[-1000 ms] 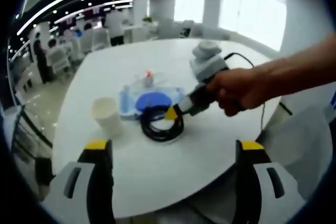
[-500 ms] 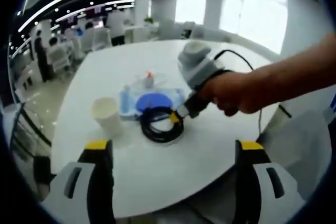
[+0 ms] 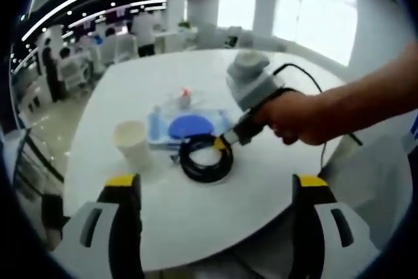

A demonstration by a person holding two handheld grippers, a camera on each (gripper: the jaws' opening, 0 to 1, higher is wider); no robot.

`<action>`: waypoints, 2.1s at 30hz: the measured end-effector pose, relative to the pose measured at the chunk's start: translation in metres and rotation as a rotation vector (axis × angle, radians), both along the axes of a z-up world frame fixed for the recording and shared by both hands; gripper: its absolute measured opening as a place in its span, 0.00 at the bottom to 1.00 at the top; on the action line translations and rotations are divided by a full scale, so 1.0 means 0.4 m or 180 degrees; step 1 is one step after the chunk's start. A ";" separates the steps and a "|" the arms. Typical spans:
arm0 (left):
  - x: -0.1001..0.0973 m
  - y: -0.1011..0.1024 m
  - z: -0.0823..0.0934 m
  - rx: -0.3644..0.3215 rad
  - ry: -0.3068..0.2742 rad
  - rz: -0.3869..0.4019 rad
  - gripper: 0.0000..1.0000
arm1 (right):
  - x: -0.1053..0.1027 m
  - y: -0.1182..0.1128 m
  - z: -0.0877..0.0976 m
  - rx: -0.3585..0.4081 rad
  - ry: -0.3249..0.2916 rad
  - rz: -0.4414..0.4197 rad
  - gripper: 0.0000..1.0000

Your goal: Arrange the tabletop items into an orderly group along one side of the table until the central work area is clear of visible clutter.

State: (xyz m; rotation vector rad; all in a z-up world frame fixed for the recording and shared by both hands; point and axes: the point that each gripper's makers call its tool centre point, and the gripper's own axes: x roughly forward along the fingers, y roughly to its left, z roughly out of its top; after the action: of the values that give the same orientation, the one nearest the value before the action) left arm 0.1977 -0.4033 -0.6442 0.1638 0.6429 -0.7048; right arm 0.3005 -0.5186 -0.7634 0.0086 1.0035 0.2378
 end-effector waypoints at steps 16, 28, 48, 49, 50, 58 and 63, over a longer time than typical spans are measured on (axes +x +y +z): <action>-0.002 -0.001 -0.005 0.0021 0.0025 -0.0028 0.92 | 0.030 0.032 0.070 0.0111 -0.0313 0.0159 0.06; -0.004 -0.004 -0.008 0.0044 0.0031 -0.0054 0.92 | 0.037 0.049 0.172 0.0162 -0.0509 0.0280 0.06; -0.010 -0.008 -0.012 0.0091 0.0034 -0.0123 0.91 | 0.028 -0.094 0.267 0.0061 -0.0723 0.0092 0.06; -0.010 -0.009 -0.011 0.0092 0.0027 -0.0128 0.91 | 0.022 -0.110 0.275 0.0064 -0.0733 0.0040 0.06; -0.010 -0.009 -0.010 0.0088 0.0023 -0.0129 0.91 | 0.020 -0.118 0.279 0.0061 -0.0738 0.0021 0.06; -0.012 -0.010 -0.011 0.0106 0.0019 -0.0152 0.91 | -0.014 -0.177 0.308 -0.0021 -0.0764 -0.0097 0.06; -0.014 -0.011 -0.012 0.0118 0.0019 -0.0172 0.92 | -0.025 -0.216 0.308 -0.0010 -0.0733 -0.0230 0.06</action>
State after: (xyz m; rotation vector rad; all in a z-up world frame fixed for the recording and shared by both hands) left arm 0.1921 -0.4077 -0.6490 0.2141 0.6596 -0.7457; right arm 0.2905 -0.6051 -0.6401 0.0141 0.7730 0.1668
